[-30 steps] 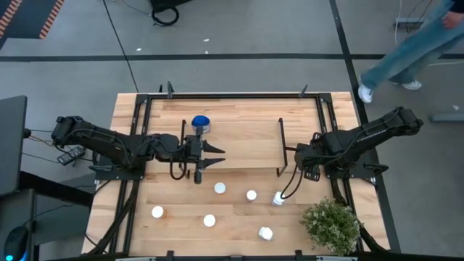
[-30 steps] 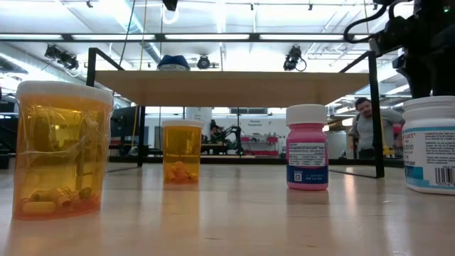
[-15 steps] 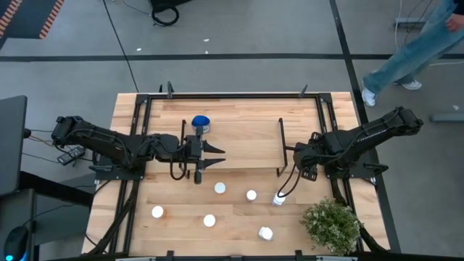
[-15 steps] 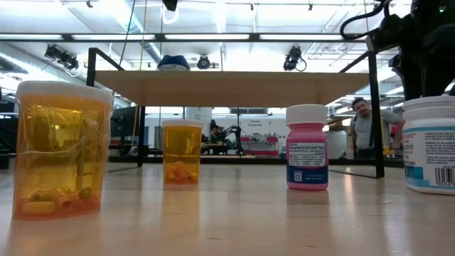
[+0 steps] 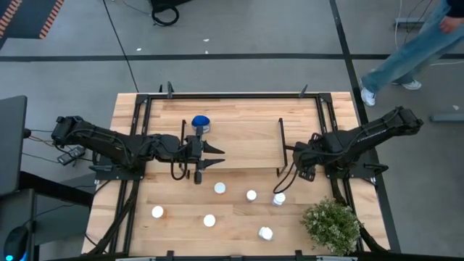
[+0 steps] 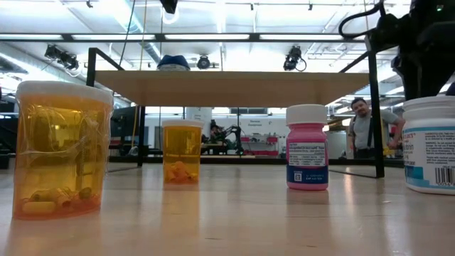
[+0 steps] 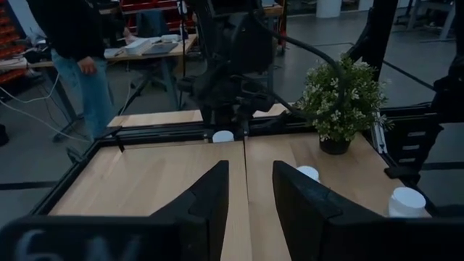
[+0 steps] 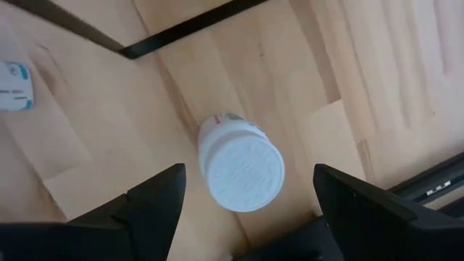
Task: Pick and place medicine bottles onto shelf by color
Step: Put the white medicine bottle on the shelf
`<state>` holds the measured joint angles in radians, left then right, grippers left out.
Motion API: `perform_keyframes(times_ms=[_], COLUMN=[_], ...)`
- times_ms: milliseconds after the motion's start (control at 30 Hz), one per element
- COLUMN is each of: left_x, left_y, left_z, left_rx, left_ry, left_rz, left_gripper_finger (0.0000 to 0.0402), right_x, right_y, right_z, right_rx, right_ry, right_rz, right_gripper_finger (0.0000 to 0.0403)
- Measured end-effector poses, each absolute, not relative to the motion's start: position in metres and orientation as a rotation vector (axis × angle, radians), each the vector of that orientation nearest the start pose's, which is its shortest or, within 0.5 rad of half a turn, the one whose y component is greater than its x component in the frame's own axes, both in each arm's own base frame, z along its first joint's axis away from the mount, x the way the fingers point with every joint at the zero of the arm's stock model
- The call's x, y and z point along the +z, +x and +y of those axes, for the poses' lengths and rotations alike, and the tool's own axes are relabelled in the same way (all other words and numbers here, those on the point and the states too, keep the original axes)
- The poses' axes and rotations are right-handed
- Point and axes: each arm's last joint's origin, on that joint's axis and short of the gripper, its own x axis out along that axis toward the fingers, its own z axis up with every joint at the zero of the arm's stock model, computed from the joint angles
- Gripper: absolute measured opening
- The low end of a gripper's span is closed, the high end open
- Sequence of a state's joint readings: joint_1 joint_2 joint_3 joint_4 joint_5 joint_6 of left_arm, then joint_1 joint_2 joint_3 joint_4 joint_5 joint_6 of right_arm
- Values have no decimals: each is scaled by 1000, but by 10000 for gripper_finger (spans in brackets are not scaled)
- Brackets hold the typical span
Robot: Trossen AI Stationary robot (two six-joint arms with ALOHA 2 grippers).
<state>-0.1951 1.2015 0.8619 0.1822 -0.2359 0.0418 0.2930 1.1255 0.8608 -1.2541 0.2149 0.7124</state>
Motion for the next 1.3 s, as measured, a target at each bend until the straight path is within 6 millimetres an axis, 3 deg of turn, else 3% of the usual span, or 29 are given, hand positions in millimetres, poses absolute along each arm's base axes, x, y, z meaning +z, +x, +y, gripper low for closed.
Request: perform_keyframes(times_ms=[733, 1067, 1300], left_x=[310, 310, 307], left_y=[267, 267, 266], left_z=[-46, -46, -46], left_rx=[38, 38, 40], left_ry=[71, 70, 45], left_rz=[156, 155, 182], left_gripper_finger=[111, 115, 115], right_x=[241, 241, 210], right_y=[148, 144, 137], right_z=[69, 72, 73], right_rx=[-476, -532, -567], right_ry=[86, 140, 170], right_rz=[1272, 1260, 1267], right_gripper_finger=[312, 312, 312])
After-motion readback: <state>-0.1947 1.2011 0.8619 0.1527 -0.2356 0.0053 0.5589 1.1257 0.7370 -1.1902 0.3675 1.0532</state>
